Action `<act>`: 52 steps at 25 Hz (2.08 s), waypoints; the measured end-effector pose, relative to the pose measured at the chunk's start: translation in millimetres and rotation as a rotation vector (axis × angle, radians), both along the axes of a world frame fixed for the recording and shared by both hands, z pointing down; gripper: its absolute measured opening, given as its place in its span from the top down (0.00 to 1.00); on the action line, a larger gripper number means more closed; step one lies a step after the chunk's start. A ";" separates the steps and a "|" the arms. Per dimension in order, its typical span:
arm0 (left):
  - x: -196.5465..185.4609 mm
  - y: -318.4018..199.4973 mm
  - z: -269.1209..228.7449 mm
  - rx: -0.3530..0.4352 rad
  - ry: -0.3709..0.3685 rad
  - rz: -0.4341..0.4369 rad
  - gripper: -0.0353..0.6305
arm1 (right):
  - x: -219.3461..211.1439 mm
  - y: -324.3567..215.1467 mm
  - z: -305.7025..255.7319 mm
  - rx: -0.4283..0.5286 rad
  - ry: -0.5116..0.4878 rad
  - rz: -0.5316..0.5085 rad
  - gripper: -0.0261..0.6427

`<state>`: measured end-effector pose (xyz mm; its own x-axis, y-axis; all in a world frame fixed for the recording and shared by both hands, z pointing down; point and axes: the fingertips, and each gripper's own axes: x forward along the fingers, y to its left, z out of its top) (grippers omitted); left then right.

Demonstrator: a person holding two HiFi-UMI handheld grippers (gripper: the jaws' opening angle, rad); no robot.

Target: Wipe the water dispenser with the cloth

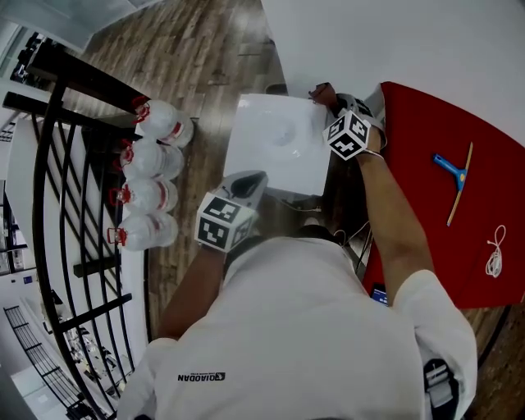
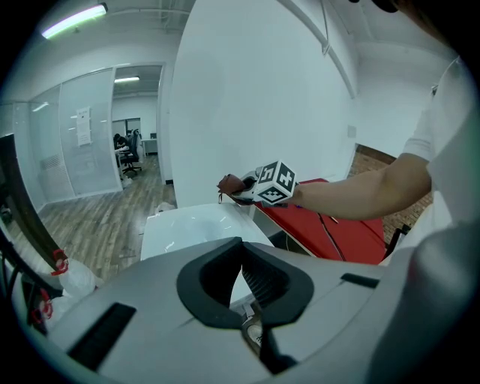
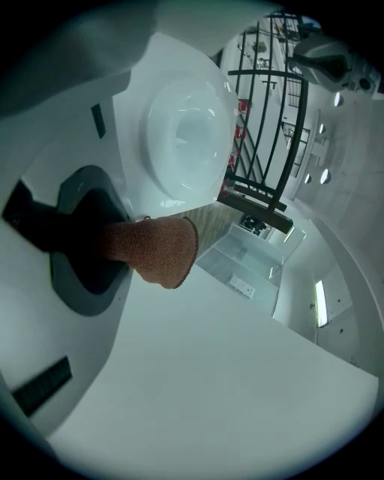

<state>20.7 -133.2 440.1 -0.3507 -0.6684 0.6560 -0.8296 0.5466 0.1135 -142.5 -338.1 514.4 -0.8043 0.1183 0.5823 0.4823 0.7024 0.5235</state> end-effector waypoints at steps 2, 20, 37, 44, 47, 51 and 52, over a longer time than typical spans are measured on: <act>-4.3 0.3 1.7 0.002 0.004 -0.010 0.96 | 3.9 3.3 2.1 0.028 0.006 -0.025 0.88; 2.9 -3.2 9.8 0.004 0.026 -0.021 0.96 | 84.0 50.5 -0.7 0.152 -0.006 -0.186 0.88; -1.2 -16.0 9.7 -0.015 -0.014 0.027 0.96 | 170.2 97.6 -8.0 0.162 0.004 -0.312 0.88; 0.0 -23.8 11.4 -0.020 -0.009 0.053 0.96 | 203.5 111.3 5.9 0.129 0.084 -0.329 0.88; 1.5 -25.8 14.0 -0.024 -0.004 0.062 0.96 | 216.3 117.9 10.3 0.090 0.119 -0.330 0.88; 4.0 -29.4 16.8 -0.034 0.000 0.080 0.96 | 229.0 125.7 9.8 0.002 0.152 -0.310 0.88; 4.9 -30.4 17.4 -0.036 0.001 0.085 0.96 | 232.0 128.0 9.3 -0.024 0.160 -0.305 0.88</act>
